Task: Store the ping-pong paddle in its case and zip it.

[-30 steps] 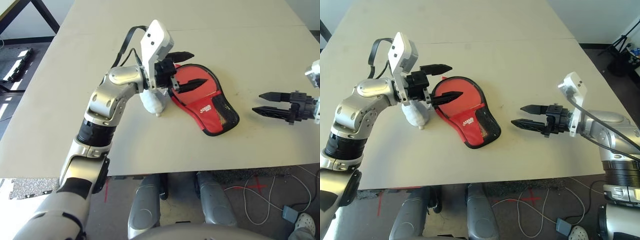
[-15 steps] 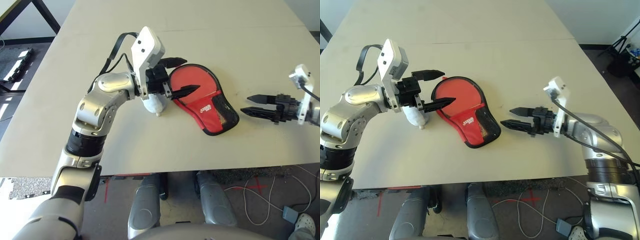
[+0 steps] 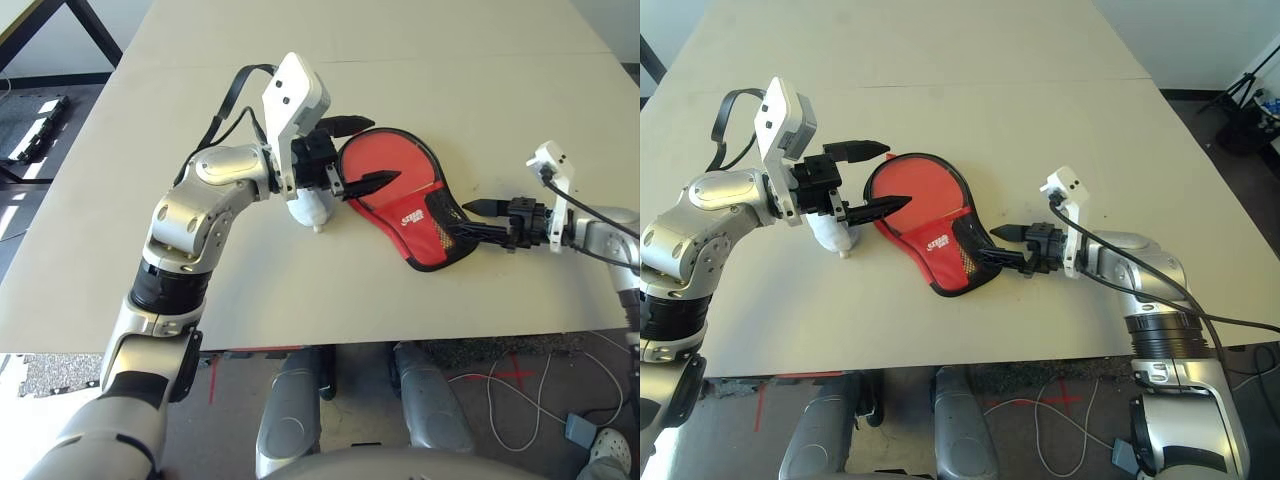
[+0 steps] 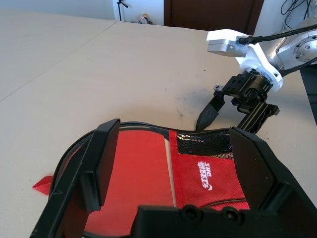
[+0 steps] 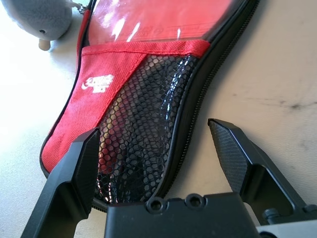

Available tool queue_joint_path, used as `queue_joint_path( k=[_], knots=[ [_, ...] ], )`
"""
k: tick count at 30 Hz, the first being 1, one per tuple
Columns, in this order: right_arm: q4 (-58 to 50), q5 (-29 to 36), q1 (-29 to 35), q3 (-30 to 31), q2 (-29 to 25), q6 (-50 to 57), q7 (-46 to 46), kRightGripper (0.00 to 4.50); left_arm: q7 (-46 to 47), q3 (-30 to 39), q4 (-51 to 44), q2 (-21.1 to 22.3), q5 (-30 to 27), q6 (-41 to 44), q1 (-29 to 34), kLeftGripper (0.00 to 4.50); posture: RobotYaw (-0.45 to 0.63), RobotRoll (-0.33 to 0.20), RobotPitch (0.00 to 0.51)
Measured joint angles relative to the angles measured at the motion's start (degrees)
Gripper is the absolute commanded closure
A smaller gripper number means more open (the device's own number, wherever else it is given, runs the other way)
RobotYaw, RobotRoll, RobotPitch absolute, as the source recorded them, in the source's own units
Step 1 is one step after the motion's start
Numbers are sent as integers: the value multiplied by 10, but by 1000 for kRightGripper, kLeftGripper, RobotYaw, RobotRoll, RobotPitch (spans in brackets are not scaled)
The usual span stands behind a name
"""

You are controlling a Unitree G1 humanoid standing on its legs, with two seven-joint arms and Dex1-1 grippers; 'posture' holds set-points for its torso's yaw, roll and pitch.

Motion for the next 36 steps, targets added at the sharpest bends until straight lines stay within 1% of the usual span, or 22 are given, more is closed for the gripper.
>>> queue_joint_path(
  k=[12,18,21,31,34,36],
  knots=[
    [-22,25,1,-16,24,77,-15,23,-3,0,1,-2,0,0,-1,0,0,0,261],
    [-25,34,0,-19,25,97,-23,23,-3,0,2,-2,1,0,-1,0,-1,0,263],
    [-24,34,0,-19,25,102,-29,564,-4,0,3,-2,1,0,-3,0,-3,0,263],
    [-21,31,3,-6,20,116,-38,3671,-8,-1,12,-2,2,-5,-11,0,-6,0,264],
    [-20,31,1,-4,19,116,-38,4481,-9,-1,16,-2,2,-8,-11,0,-6,0,263],
    [-17,30,1,-3,17,115,-38,4481,-9,-1,16,-2,2,-9,-11,0,-5,0,263]
  ],
)
